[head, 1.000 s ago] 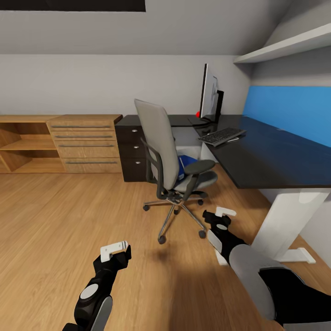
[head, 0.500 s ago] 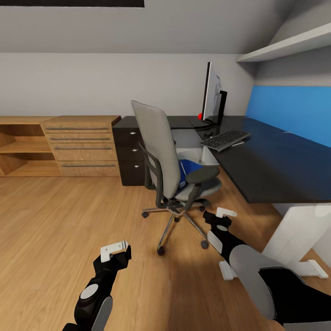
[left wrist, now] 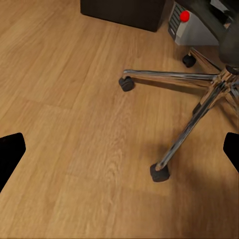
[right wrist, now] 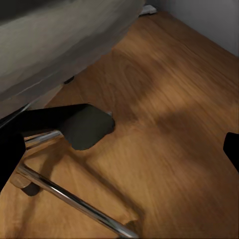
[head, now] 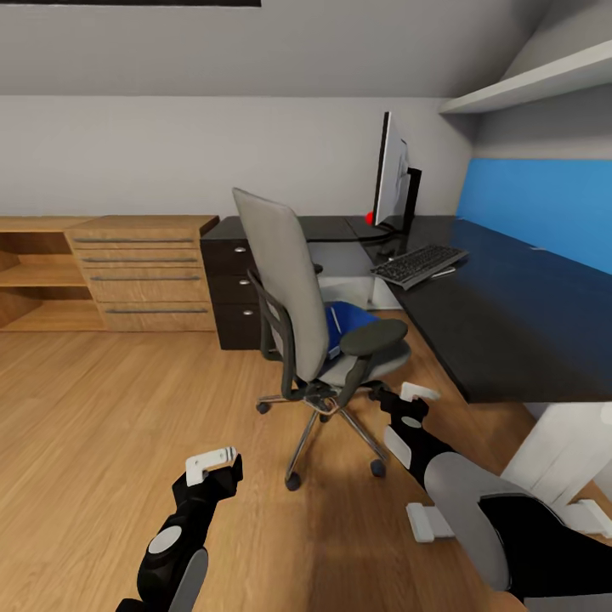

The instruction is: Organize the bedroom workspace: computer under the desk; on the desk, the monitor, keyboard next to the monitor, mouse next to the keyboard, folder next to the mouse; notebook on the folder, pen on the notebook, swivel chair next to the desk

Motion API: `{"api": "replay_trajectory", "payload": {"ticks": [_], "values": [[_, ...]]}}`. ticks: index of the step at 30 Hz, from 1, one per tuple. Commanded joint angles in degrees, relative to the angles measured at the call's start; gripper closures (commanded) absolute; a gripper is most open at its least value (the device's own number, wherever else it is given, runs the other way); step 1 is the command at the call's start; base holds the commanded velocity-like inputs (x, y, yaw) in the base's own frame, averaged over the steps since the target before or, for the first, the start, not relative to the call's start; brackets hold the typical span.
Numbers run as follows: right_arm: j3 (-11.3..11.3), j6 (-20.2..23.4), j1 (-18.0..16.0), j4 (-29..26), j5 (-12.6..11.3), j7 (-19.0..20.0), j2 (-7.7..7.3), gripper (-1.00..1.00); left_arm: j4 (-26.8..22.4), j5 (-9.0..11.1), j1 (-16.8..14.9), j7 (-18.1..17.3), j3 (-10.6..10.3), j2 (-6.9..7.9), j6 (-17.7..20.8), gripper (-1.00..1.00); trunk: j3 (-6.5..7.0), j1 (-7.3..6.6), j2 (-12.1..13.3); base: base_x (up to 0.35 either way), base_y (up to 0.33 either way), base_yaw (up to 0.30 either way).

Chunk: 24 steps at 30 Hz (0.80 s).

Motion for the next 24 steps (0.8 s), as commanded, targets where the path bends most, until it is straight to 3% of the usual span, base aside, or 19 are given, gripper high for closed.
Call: {"api": "replay_trajectory", "payload": {"ticks": [1, 24], "values": [[0.24, -0.31, -0.04, 0.04, -0.53, -0.09, 0.0, -1.0, -0.08, 0.54, 0.02, 0.5, -0.09, 0.01, 0.14, -1.0, -0.05, 0.0, -0.02, 0.094, -0.044, 0.0], [0.33, -2.09, -0.04, 0.04, -0.53, -0.17, 0.29, -1.0, -0.07, 0.42, 0.19, 0.5, -0.14, 0.01, 0.05, -1.0, -0.05, 0.0, -0.02, 0.093, -0.004, 0.0]]}}
